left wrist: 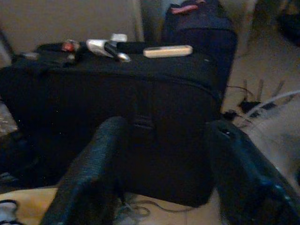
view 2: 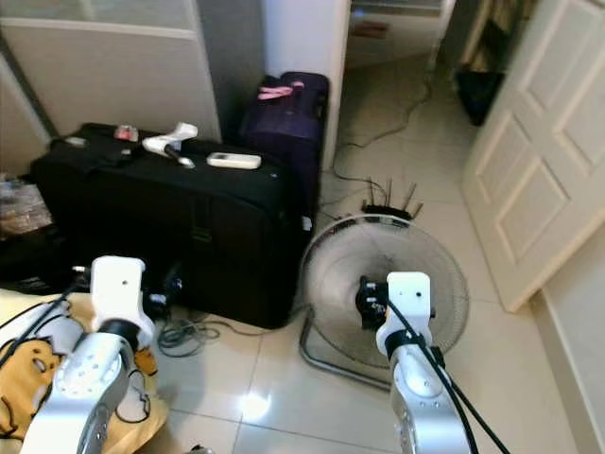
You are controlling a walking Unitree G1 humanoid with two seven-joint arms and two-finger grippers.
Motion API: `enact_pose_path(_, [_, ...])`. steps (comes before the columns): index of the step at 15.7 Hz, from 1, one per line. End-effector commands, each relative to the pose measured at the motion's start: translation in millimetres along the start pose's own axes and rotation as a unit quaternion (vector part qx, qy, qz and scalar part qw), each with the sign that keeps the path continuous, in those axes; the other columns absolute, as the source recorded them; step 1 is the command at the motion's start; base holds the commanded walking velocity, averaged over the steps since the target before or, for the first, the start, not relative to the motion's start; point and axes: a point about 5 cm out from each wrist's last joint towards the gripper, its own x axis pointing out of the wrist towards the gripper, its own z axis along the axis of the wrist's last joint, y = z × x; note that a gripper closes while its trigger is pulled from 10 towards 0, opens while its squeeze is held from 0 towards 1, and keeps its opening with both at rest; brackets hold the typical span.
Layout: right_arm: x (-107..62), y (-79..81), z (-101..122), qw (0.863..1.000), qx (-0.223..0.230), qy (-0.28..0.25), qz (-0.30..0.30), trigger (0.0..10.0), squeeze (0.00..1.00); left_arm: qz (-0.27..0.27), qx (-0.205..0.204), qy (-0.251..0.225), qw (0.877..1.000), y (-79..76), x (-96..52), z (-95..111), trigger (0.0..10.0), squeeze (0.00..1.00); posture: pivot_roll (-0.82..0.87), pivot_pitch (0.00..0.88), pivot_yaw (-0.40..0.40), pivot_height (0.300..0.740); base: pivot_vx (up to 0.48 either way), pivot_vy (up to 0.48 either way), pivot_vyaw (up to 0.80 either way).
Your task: Clean up the room
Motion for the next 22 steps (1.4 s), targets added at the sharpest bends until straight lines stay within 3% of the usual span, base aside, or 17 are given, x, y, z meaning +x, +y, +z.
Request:
enact_pose_path(1, [1.7,-0.9,4.4,1.0,0.003,-0.008,0.002,10.0,1.0,0.014,-0.009,-0.018,1.0,2.2,2.8,4.9,10.0,1.0,-0.01,0.0,0.032,0.74,0.0,0.0,0.0])
enact_pose_path(3, [-0.5,0.6,14.1,0.998,0.042,-0.027,0.026,10.0,1.0,0.01,-0.008,-0.049,0.999,-0.3,3.2,16.3,10.0,1.0,-0.01,0.0,0.034,0.74,0.0,0.0,0.0])
enact_pose_path(6, [4.2,-2.9,19.6,0.999,0.013,-0.039,0.034,10.0,1.0,0.013,0.001,-0.079,0.997,-1.5,6.4,26.7,10.0,1.0,0.0,0.0,0.032,0.74,0.0,0.0,0.53])
enact_pose_path(7, [7.6,-2.0,23.9,0.998,0.022,-0.044,0.038,10.0,1.0,-0.005,0.034,-0.062,0.997,-2.7,7.2,28.2,10.0,1.0,0.0,0.0,0.033,0.74,0.0,0.0,0.8])
enact_pose_path(11, [8.2,-1.8,27.2,0.997,0.0,-0.052,0.057,10.0,1.0,-0.01,0.044,-0.04,0.998,-1.0,6.5,22.9,10.0,1.0,0.0,0.0,0.033,0.74,0.0,0.0,0.8])
enact_pose_path(16, [5.3,11.2,23.3,0.994,0.014,-0.044,0.094,10.0,1.0,-0.009,0.051,-0.033,0.998,2.1,1.2,23.1,10.0,1.0,0.02,0.0,0.024,0.74,0.0,0.337,0.8])
enact_pose_path(22, [-1.3,11.7,13.3,0.993,0.005,-0.029,0.114,10.0,1.0,-0.013,0.06,-0.023,0.998,1.6,-9.8,19.3,10.0,1.0,0.03,0.0,0.018,0.74,0.0,0.349,0.8])
